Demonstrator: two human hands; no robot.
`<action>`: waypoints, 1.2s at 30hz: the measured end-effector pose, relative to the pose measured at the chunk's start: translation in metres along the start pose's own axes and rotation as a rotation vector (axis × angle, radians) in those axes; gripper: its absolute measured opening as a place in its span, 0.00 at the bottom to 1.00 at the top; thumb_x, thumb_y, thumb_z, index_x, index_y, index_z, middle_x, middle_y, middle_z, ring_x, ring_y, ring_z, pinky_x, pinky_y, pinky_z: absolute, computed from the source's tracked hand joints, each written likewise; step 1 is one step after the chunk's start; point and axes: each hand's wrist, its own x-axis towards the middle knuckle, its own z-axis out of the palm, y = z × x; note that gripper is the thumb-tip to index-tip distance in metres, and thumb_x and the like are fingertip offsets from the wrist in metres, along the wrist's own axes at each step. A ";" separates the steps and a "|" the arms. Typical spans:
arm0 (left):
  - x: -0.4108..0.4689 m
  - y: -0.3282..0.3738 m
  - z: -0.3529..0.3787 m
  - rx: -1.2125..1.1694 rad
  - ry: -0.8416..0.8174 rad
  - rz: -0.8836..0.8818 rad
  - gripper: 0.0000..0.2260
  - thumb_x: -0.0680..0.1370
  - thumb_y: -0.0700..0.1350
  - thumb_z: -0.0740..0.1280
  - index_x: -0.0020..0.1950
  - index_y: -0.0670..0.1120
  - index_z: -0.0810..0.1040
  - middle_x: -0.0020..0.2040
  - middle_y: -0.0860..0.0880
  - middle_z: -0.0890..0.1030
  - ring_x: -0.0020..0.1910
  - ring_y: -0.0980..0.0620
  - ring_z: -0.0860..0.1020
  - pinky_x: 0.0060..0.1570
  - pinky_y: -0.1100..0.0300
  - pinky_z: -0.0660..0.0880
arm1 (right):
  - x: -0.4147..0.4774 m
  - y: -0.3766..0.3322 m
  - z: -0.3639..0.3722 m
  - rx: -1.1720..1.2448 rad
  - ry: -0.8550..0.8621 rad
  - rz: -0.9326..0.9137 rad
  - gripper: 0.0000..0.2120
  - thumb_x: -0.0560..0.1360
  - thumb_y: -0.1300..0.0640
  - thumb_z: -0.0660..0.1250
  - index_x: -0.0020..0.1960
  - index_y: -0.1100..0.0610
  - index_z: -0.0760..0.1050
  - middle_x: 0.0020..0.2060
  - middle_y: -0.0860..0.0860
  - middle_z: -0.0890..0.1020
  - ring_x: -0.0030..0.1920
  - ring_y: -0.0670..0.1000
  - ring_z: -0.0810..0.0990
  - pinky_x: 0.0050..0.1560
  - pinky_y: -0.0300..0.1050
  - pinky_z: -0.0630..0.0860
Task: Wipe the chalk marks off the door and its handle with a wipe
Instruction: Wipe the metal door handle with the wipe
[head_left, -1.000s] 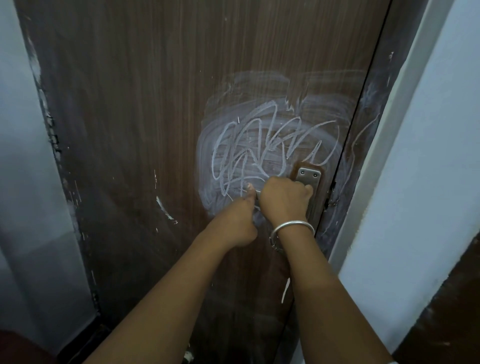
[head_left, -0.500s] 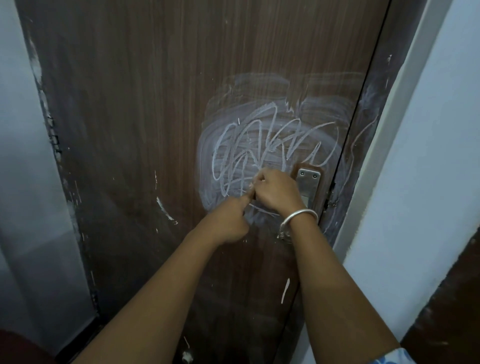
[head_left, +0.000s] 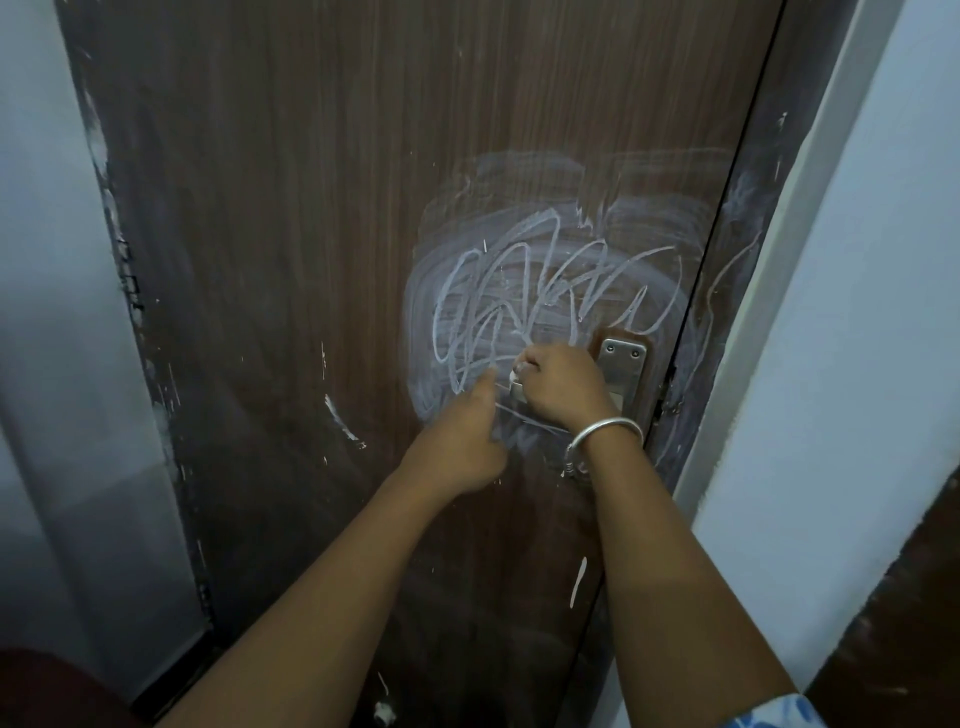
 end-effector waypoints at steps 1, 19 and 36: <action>0.000 0.000 0.000 -0.001 0.000 0.006 0.33 0.72 0.39 0.66 0.73 0.47 0.55 0.40 0.57 0.70 0.39 0.55 0.73 0.44 0.53 0.75 | -0.001 0.001 0.001 -0.005 0.016 0.000 0.11 0.75 0.59 0.59 0.49 0.62 0.79 0.47 0.59 0.82 0.48 0.60 0.78 0.41 0.44 0.67; -0.004 0.009 0.014 0.157 -0.045 0.034 0.33 0.71 0.39 0.66 0.73 0.46 0.55 0.55 0.43 0.74 0.50 0.44 0.76 0.49 0.47 0.76 | -0.014 0.002 -0.001 -0.041 0.090 -0.063 0.18 0.76 0.56 0.55 0.29 0.61 0.69 0.32 0.58 0.78 0.33 0.54 0.70 0.35 0.43 0.61; 0.000 0.006 0.008 0.484 -0.070 -0.031 0.39 0.72 0.44 0.65 0.75 0.55 0.44 0.61 0.42 0.72 0.56 0.41 0.75 0.48 0.48 0.72 | -0.050 0.029 -0.011 -0.236 0.221 -0.021 0.14 0.78 0.55 0.56 0.49 0.60 0.78 0.44 0.59 0.81 0.45 0.60 0.77 0.51 0.50 0.66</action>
